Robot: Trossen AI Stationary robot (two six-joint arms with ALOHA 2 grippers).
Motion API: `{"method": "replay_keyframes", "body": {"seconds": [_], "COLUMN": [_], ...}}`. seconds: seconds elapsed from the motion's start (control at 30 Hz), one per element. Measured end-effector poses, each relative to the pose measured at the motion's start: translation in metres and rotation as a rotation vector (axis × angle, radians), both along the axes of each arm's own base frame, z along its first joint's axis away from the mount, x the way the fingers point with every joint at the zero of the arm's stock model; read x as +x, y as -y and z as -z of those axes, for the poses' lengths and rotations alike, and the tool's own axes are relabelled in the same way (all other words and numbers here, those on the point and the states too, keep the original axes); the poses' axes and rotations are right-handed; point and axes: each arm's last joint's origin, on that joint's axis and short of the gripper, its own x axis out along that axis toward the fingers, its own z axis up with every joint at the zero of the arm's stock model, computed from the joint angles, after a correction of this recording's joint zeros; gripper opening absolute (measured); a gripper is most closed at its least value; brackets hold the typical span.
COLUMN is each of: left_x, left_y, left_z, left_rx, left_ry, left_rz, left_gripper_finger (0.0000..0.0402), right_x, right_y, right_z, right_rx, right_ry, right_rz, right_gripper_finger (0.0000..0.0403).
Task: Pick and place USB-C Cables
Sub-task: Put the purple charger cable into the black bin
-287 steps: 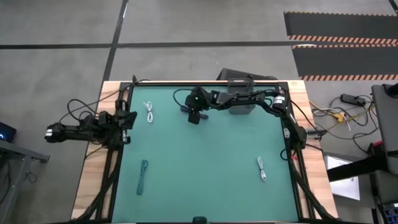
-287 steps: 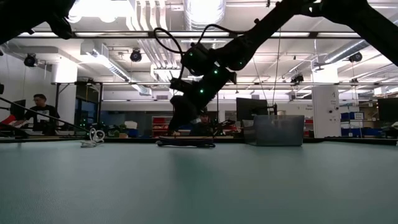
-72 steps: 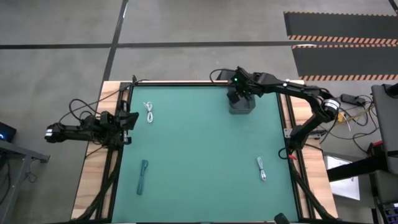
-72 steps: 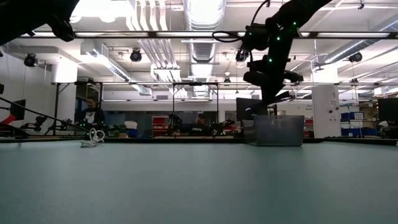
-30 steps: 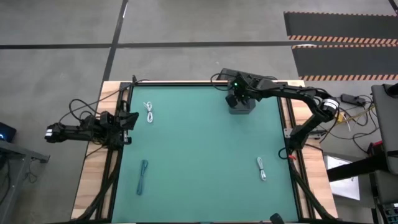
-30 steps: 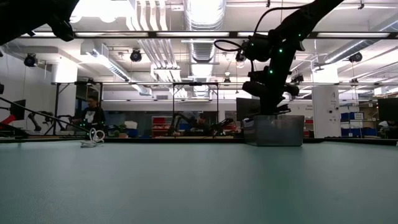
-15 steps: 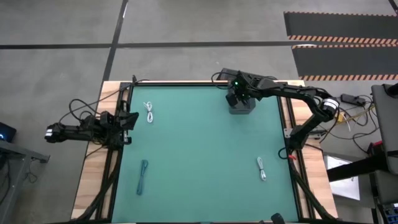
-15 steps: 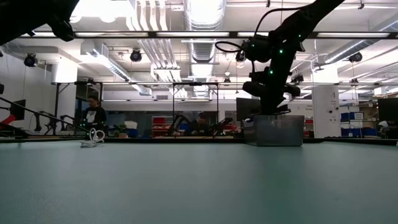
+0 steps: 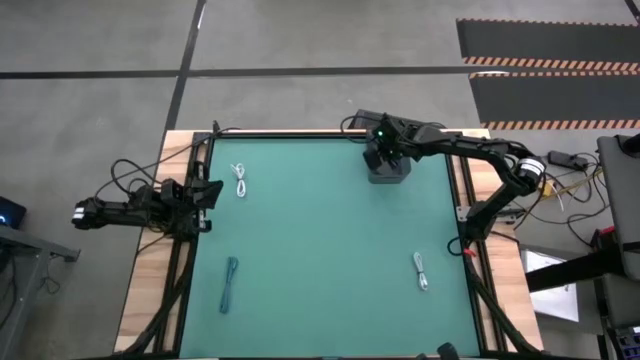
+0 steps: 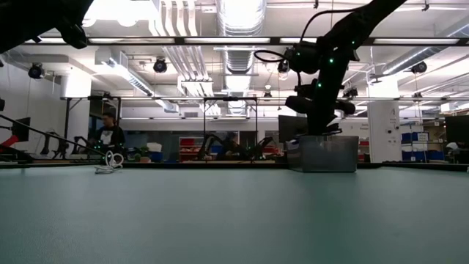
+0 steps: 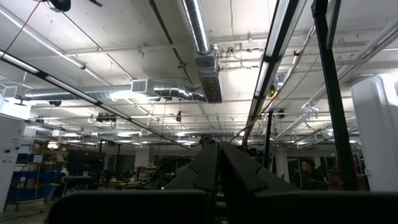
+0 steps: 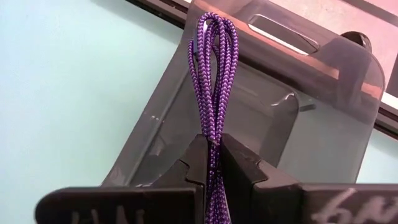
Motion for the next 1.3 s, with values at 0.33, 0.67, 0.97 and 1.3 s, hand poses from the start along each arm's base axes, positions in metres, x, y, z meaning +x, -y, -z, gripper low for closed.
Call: {"method": "replay_keyframes", "body": {"seconds": [0.33, 0.67, 0.97, 1.3], "left_x": [0.0, 0.0, 0.0, 0.0], "left_y": [0.0, 0.0, 0.0, 0.0], "left_z": [0.0, 0.0, 0.0, 0.0], "left_rx": [0.0, 0.0, 0.0, 0.0], "left_ry": [0.0, 0.0, -0.001, -0.001], "left_rz": [0.0, 0.0, 0.0, 0.0], "left_gripper_finger": [0.0, 0.0, 0.0, 0.0], "right_x": [0.002, 0.002, 0.001, 0.005], "right_y": [0.004, 0.009, 0.009, 0.011], "right_z": [0.011, 0.008, 0.015, 0.028], "right_rx": [0.03, 0.024, 0.047, 0.069], "right_ry": [-0.013, -0.012, -0.046, -0.082], "right_rz": [0.032, 0.035, 0.034, 0.035], "right_gripper_finger": [0.0018, 0.0018, 0.0018, 0.0018]}}
